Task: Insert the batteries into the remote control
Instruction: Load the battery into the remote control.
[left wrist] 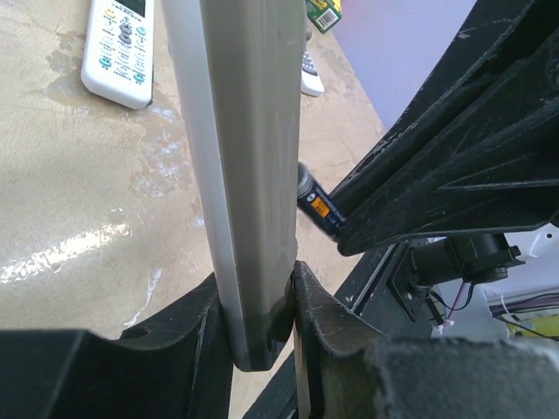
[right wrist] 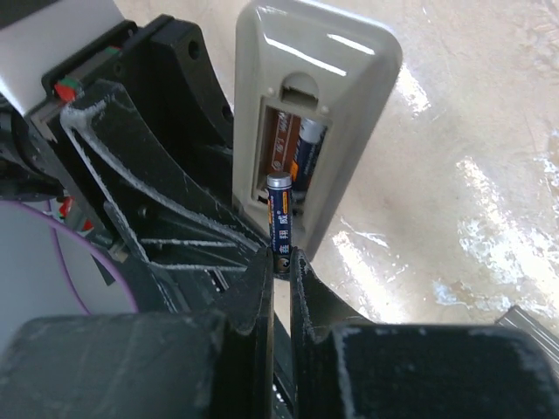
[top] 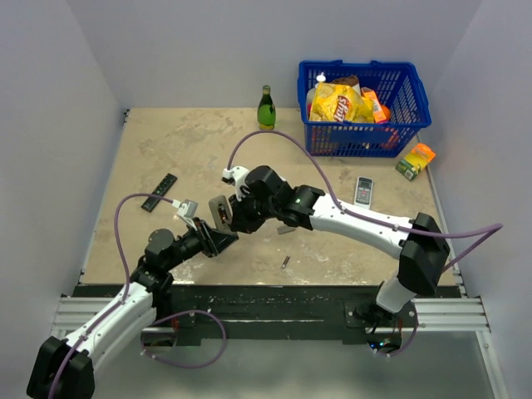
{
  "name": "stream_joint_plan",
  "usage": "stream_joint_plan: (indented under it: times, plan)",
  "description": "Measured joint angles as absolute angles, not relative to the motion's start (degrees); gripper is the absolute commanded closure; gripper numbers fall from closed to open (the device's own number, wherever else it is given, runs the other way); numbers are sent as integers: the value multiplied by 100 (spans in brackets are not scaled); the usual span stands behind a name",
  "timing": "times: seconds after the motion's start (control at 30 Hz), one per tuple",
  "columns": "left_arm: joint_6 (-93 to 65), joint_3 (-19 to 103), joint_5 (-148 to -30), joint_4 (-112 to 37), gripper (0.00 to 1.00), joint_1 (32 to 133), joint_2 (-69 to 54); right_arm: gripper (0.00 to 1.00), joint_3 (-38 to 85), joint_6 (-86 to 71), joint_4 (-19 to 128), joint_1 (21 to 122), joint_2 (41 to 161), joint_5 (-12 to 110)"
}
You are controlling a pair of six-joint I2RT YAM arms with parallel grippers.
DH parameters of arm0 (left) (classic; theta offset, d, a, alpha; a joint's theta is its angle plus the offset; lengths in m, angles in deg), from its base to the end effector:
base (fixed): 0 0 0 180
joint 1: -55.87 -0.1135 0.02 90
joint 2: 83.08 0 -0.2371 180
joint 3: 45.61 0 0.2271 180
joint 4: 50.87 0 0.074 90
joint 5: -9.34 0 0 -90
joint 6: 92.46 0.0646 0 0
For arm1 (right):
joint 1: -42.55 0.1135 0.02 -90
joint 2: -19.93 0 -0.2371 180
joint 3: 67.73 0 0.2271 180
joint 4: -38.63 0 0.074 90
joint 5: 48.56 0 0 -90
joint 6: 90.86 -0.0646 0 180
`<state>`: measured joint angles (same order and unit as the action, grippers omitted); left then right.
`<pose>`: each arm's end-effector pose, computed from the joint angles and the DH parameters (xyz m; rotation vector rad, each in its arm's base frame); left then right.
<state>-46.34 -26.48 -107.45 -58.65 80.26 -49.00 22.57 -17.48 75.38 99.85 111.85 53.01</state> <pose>0.1461 -0.0982 0.1713 0.0686 1.8543 -1.2568 0.1850 0.3121 0.2588 -0.9395 2.1978 0.8876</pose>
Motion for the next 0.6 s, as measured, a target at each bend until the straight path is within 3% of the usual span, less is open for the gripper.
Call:
stream_joint_plan:
  times: [0.6]
  plan:
    - [-4477, -2733, -10303, -5768, 100, 8334, -4961, 100, 2926, -1978, 7794, 10041, 11775, 5211]
